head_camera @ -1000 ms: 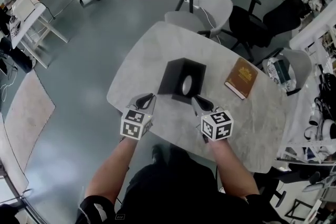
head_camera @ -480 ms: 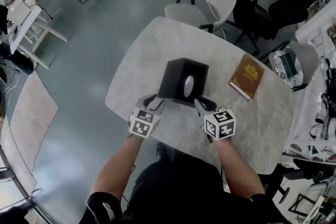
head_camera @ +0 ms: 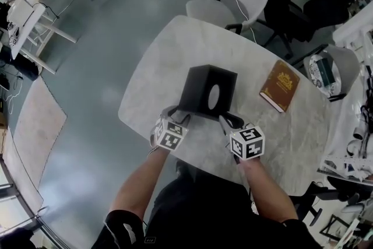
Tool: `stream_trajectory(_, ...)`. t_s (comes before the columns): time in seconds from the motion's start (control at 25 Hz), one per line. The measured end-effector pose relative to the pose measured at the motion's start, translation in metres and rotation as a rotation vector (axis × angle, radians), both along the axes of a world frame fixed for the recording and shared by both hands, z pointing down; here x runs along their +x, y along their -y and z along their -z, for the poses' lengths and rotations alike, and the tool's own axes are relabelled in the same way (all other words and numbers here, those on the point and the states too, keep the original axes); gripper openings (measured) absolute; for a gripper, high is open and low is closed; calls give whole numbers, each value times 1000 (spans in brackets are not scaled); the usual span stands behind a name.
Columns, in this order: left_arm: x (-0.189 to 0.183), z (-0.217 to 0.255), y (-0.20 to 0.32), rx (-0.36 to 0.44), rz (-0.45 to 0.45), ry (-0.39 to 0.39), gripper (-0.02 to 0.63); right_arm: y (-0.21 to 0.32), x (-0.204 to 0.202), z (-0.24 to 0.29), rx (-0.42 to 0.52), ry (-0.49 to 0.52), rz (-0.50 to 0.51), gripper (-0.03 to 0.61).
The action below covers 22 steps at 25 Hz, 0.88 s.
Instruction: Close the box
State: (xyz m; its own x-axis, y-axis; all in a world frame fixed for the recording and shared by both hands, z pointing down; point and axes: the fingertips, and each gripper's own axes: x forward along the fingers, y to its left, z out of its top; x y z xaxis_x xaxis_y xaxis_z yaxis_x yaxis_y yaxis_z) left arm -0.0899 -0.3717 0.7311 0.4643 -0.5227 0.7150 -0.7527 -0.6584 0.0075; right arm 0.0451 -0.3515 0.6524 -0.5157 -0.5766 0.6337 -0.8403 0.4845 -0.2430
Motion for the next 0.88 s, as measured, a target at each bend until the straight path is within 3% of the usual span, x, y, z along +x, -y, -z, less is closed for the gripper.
stream_trajectory(0.4,-14,-11,16,-13,90,28,224,-9,-3,-19,-49,-63,47,76)
stream_trajectory(0.76,-33,3,25,0,177,-51,243,-8,-7,-22,-42,-73,54,70)
stream_trajectory(0.88,-37,6,26,-31,215,-94,268,-8,-7,-22,-36,-71,47,68)
